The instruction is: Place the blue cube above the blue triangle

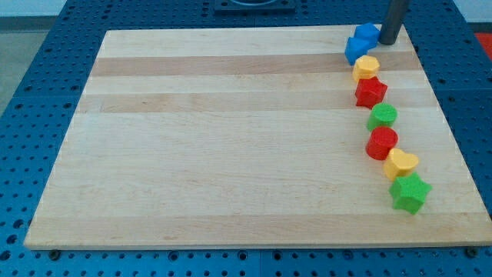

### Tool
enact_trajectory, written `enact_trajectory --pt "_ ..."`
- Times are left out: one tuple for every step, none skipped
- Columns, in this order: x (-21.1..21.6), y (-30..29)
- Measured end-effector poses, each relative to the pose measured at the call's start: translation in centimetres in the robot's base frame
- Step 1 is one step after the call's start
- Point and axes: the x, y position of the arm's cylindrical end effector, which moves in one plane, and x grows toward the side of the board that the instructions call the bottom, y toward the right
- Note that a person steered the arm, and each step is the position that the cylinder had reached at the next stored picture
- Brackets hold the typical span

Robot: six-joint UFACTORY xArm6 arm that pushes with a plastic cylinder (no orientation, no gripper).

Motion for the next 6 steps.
enact_trajectory --pt "0.0 -0.26" --pt "0.0 -0.42" --pt "0.0 -0.54" --pt "-0.02 -0.72" --pt "-0.03 -0.92" --pt "-0.14 -1.18"
